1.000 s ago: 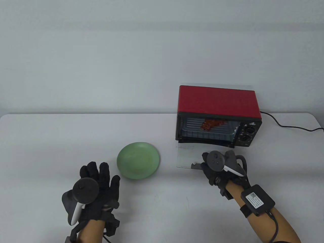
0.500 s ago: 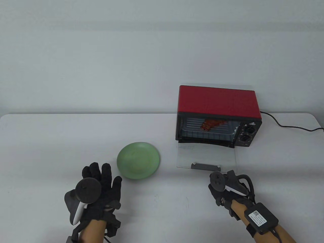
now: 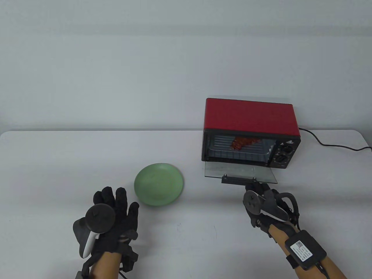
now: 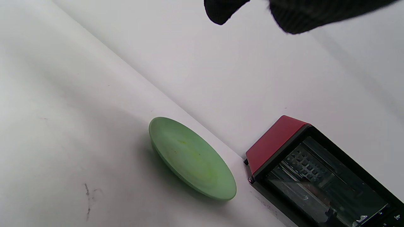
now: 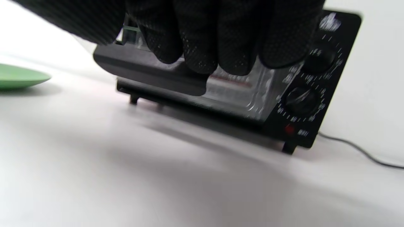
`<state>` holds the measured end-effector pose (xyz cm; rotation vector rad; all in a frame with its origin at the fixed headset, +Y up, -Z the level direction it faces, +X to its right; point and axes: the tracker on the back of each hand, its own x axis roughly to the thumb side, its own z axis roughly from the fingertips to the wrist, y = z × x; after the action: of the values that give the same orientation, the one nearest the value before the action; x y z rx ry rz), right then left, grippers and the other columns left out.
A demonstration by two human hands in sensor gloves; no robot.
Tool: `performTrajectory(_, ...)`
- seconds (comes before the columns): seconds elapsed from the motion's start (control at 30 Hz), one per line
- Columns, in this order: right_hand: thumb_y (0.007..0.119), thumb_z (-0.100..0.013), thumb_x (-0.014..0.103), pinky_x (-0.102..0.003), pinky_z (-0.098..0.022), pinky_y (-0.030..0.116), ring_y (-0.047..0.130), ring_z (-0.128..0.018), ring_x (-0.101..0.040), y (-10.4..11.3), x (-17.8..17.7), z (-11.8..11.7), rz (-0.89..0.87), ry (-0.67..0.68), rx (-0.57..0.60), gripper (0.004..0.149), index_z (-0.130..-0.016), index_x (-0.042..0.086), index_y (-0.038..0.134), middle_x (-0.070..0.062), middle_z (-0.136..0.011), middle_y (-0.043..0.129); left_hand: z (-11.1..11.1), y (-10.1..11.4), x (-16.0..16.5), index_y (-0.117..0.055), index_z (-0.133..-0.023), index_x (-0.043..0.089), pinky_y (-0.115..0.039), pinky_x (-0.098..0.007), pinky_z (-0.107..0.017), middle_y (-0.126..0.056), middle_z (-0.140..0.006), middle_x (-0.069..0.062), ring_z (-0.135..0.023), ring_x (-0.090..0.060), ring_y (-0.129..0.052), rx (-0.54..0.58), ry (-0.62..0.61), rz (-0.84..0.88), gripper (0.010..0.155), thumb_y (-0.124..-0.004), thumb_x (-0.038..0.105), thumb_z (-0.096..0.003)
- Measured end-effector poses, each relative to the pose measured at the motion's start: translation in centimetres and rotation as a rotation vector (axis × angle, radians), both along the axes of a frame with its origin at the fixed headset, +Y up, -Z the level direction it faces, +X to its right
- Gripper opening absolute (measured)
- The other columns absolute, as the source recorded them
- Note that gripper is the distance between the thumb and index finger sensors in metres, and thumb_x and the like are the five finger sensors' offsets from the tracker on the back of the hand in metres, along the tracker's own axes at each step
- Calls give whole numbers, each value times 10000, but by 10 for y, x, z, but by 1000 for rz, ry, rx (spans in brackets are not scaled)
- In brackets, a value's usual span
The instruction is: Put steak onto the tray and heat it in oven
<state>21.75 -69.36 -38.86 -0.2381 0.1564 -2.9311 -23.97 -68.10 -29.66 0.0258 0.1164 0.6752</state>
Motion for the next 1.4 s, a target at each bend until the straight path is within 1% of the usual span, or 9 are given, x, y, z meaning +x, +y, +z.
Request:
performTrajectory(0.33, 685, -486, 536, -566, -641, 740, 745, -958, -378, 36, 3, -52, -40, -82, 131, 654, -1036, 192, 609, -138, -1059, 666, -1, -1, -1, -399, -1127, 320, -160, -597, -763, -136, -1169, -59, -1118, -393, -51, -12, 8, 4, 757, -601, 654, -479)
performTrajectory(0.43, 698, -480, 557, -567, -658, 725, 720, -977, -381, 43, 5, -69, -63, -108, 130, 680, -1047, 199, 588, -137, -1072, 647, -1, -1, -2, -399, -1128, 318, -160, -597, -763, -135, -1170, -57, -1118, -392, -50, -14, 14, 10, 759, -602, 654, -478)
performTrajectory(0.57, 708, -477, 565, -565, -679, 703, 678, -999, -391, 46, 7, -86, -81, -129, 121, 704, -1062, 207, 551, -136, -1086, 614, -1, -1, -3, -399, -1127, 318, -158, -596, -763, -133, -1169, -56, -1118, -390, -48, -18, 19, 13, 758, -603, 653, -479)
performTrajectory(0.73, 699, -486, 559, -570, -692, 687, 627, -1021, -409, 46, 8, -97, -94, -153, 109, 698, -1066, 213, 524, -126, -1081, 606, -1, -1, -4, -396, -1128, 317, -160, -595, -764, -149, -1172, -65, -1118, -392, -50, -34, 22, 17, 759, -602, 653, -479)
performTrajectory(0.87, 691, -492, 540, -567, -689, 694, 621, -1022, -408, 46, 9, -97, -103, -150, 114, 675, -1059, 211, 532, -124, -1076, 610, -1, -1, -4, -395, -1128, 320, -159, -596, -764, -143, -1171, -62, -1118, -392, -50, -35, 23, 11, 758, -602, 653, -480)
performTrajectory(1.0, 694, -489, 528, -570, -652, 722, 658, -992, -418, 46, 17, -88, -163, -122, 143, 675, -1051, 185, 549, -159, -1066, 616, -1, -1, -4, -394, -1128, 320, -160, -596, -764, -141, -1171, -62, -1118, -394, -51, -33, 22, 4, 759, -602, 653, -479)
performTrajectory(1.07, 709, -486, 513, -566, -627, 746, 713, -962, -419, 43, 28, -78, -227, -170, 167, 670, -1042, 162, 579, -179, -1053, 647, -1, -1, -4, -395, -1128, 320, -161, -596, -764, -143, -1171, -61, -1119, -392, -53, -33, 22, 2, 758, -601, 654, -479)
performTrajectory(1.23, 729, -481, 533, -534, -566, 799, 838, -873, -364, 33, 67, -60, -230, -288, 208, 675, -1016, 134, 626, -158, -994, 751, -3, -2, -2, -391, -1128, 319, -168, -597, -765, -148, -1171, -64, -1123, -395, -69, -41, 19, -8, 760, -602, 653, -479)
performTrajectory(1.4, 737, -473, 570, -504, -523, 830, 914, -781, -322, 27, 113, -55, -253, -454, 237, 670, -986, 145, 664, -103, -915, 833, -3, -2, -1, -372, -1130, 323, -165, -597, -765, -147, -1172, -62, -1124, -394, -65, -48, 23, -13, 766, -602, 654, -478)
